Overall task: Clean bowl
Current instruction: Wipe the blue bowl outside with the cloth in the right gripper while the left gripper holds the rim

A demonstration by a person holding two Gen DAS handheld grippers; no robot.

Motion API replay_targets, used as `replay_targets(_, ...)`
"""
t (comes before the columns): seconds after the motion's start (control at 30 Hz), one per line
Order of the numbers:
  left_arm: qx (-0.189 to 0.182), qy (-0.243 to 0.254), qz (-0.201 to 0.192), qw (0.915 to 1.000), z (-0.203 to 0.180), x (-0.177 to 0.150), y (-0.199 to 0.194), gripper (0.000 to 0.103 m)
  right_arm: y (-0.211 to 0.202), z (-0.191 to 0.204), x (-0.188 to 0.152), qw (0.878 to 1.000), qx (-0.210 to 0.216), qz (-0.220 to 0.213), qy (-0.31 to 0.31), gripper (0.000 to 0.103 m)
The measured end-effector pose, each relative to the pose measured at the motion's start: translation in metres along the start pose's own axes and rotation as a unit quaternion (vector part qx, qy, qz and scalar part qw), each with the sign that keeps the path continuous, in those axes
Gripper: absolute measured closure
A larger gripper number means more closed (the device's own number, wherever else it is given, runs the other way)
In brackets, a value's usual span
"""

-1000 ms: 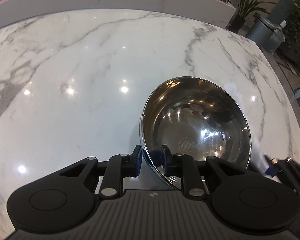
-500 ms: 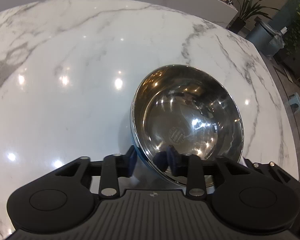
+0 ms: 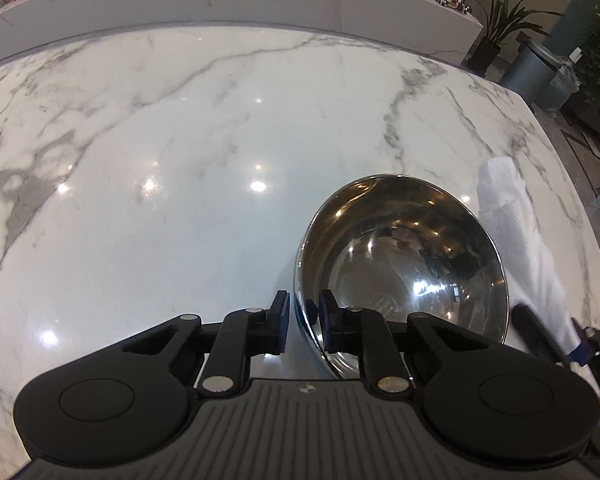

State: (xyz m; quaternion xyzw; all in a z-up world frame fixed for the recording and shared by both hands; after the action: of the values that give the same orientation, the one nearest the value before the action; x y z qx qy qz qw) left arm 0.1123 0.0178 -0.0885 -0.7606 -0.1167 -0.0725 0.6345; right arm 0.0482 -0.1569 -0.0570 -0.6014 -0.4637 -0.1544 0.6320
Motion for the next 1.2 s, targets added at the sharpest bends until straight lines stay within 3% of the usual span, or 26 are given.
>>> replay_targets(0.33,0.003,0.003,-0.004,1.0000,0.000,-0.003,0.001,0.089,0.015,0.017,-0.016,0.998,0.026,0.049,-0.025,0.090)
replay_targets(0.53,0.010,0.006,-0.010,0.9999,-0.002,-0.004,-0.001,0.088,0.021,0.020,-0.022,0.997,0.027,0.058,-0.033,0.090)
replay_targets(0.63,0.006,0.000,-0.008,0.9999,-0.003,-0.008,-0.002,0.076,0.040,0.017,-0.039,0.998,0.028,0.052,-0.034,0.090)
replay_targets(0.7,0.001,-0.007,-0.004,1.0000,-0.003,-0.011,-0.001,0.060,0.039,0.022,-0.042,0.998,0.028,0.053,-0.033,0.090)
replay_targets(0.93,-0.004,-0.005,0.000,1.0000,-0.007,-0.018,0.002,0.060,0.033,0.035,-0.055,0.998,0.027,0.055,-0.031,0.090)
replay_targets(1.07,-0.004,0.005,-0.003,1.0000,-0.009,-0.019,0.002,0.075,0.035,0.030,-0.046,0.997,0.030,0.060,-0.028,0.090)
replay_targets(1.2,-0.005,0.012,-0.008,0.9999,-0.010,-0.020,0.002,0.078,0.035,0.027,-0.044,0.997,0.041,0.059,-0.015,0.090)
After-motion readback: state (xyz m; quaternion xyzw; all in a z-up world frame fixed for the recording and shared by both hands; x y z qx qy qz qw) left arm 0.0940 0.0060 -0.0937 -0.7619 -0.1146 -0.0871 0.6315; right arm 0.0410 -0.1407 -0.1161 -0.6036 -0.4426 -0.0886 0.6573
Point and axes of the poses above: each gripper's, at about its wrist camera, not at the fingertips, and y roughly the way its jaws point, z to its left, x to its top, the point moved 7 cm from there along y, roughly the way its jaws point, and after that the axes turned 10 degrees about z, right-handed, at the moved point
